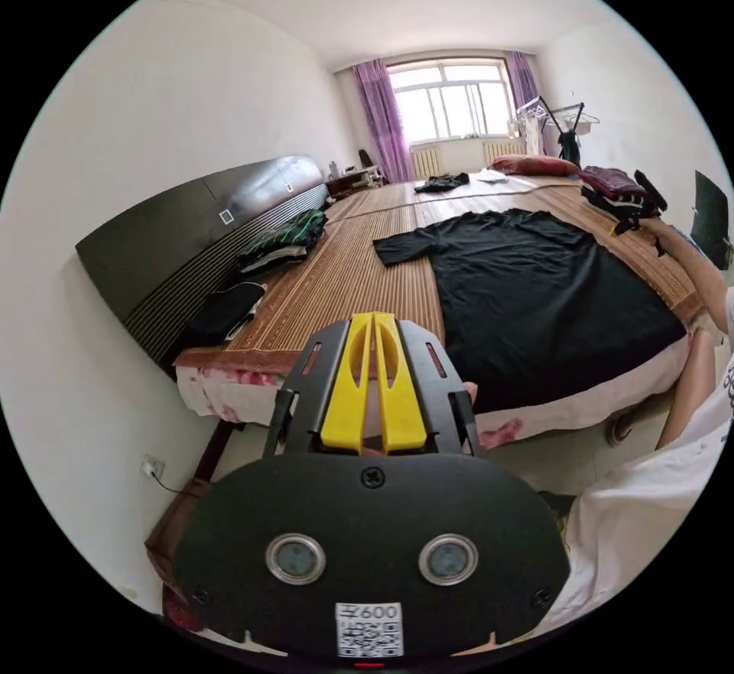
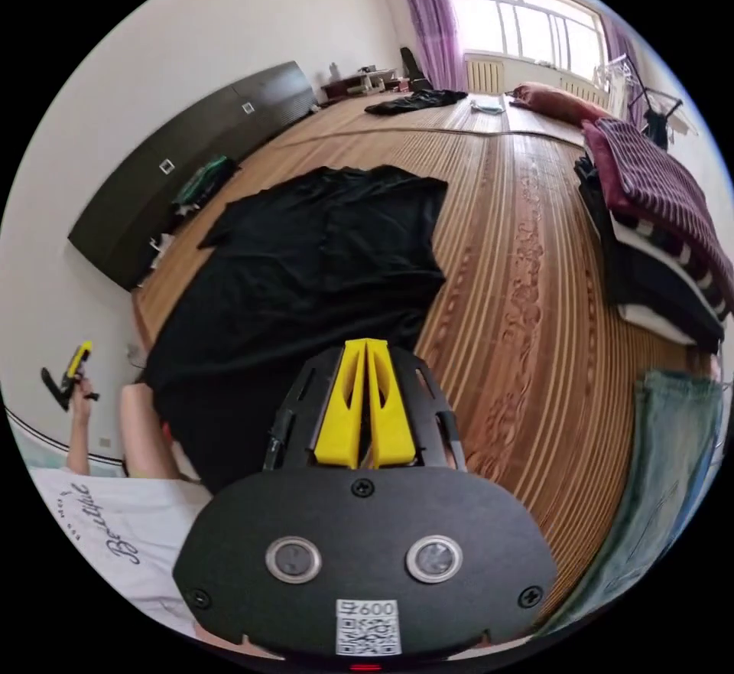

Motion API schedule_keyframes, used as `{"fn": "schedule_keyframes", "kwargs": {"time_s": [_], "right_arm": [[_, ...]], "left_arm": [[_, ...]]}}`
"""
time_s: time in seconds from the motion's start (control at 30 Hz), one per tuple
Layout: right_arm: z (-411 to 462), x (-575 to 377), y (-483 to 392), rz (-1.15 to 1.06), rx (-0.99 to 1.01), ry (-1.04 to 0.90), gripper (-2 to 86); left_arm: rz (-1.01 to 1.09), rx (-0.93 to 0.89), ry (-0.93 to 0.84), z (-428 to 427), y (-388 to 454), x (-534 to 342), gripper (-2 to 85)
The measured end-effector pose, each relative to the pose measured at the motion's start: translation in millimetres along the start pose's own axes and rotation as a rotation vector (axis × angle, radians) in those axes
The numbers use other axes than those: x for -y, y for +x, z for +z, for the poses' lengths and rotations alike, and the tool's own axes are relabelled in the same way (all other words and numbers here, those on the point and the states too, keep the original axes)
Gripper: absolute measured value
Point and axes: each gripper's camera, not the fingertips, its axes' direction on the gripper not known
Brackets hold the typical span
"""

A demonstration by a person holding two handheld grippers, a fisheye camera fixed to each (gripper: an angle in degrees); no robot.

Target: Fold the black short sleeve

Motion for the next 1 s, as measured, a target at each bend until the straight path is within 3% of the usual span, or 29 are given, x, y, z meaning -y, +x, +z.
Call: {"fn": "schedule_keyframes", "kwargs": {"time_s": [0.13,0.23,0.4,0.53,0.63,0.73,0.9,1.0], "right_arm": [[-42,-68,-45,0.049,-0.067,-0.11,-0.7],[-98,-101,-75,0.07,-0.19,-0.052,-0.2],[-147,-136,-90,0.093,-0.228,-0.007,3.0],[-84,-185,-56,0.176,-0.177,-0.21,5.4],[-33,-239,-36,0.217,-0.158,-0.29,7.6],[-17,-282,-21,0.246,-0.108,-0.222,7.6],[-18,-325,-7,0.237,-0.014,-0.184,4.8],[-3,-351,2,0.233,-0.061,-0.177,2.4]], "left_arm": [[0.265,-0.093,0.075,11,6,-53,1.1],[0.355,-0.138,0.12,8,3,-85,1.2],[0.211,-0.217,0.281,-31,-47,-143,1.1],[0.132,-0.188,0.287,-64,-77,-172,1.3],[-0.048,-0.068,0.336,-113,-115,-200,1.7],[-0.148,-0.064,0.444,-165,-162,-216,2.4],[-0.19,-0.086,0.418,-244,-213,-189,4.6],[-0.201,-0.04,0.428,-278,-210,-181,4.6]]}}
